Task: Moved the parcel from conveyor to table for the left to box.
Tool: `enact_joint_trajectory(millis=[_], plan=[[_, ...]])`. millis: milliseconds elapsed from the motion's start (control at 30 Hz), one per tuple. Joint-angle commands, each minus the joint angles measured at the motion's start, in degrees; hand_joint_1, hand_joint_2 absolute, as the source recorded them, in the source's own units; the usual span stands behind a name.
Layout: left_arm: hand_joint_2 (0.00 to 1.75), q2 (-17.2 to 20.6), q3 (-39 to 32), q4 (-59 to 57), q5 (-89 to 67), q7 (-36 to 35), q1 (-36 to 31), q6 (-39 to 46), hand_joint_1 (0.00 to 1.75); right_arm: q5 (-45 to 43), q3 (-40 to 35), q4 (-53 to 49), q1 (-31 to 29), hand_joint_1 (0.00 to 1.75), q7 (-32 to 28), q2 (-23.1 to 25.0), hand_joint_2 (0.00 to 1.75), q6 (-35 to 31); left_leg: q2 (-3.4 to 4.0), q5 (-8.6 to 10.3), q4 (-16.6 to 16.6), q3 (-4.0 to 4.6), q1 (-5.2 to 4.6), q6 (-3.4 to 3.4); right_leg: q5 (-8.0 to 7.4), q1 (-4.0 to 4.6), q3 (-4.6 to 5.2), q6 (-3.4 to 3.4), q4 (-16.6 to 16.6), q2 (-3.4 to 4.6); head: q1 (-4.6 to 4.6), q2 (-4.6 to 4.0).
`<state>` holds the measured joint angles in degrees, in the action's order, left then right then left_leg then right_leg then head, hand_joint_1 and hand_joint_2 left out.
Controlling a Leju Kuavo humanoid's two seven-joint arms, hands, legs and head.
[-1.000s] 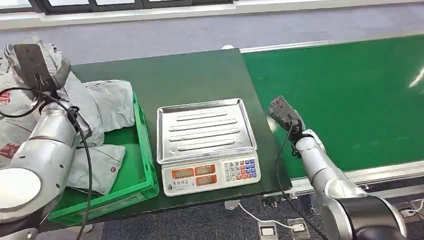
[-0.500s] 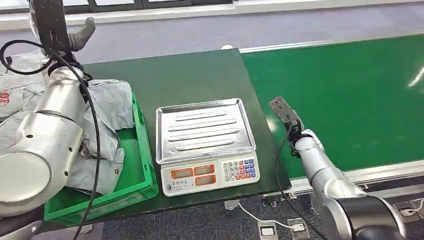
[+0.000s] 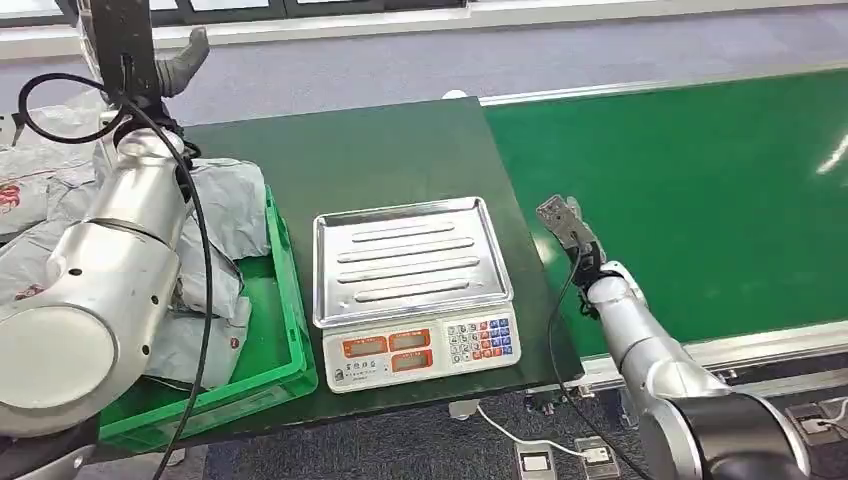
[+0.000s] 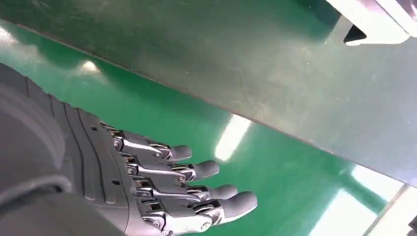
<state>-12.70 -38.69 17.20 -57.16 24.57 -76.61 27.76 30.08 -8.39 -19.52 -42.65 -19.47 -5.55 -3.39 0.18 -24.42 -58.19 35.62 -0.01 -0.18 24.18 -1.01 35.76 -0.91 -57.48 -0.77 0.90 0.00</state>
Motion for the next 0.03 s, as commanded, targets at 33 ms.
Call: enact_joint_trajectory(millis=[33], plan=[[1.75,-0.8,8.0,-2.1,0.3,-0.7,-1.1,-1.0,0.00,-0.7,4.0,3.0,-1.8,0.00,-0.5,0.2,0.00,-0.1,-0.08,-0.07,0.1,-0.23,0.12,-0.06,0.07,0.12,-0.28,0.11,0.1,0.01,0.00,0.00]])
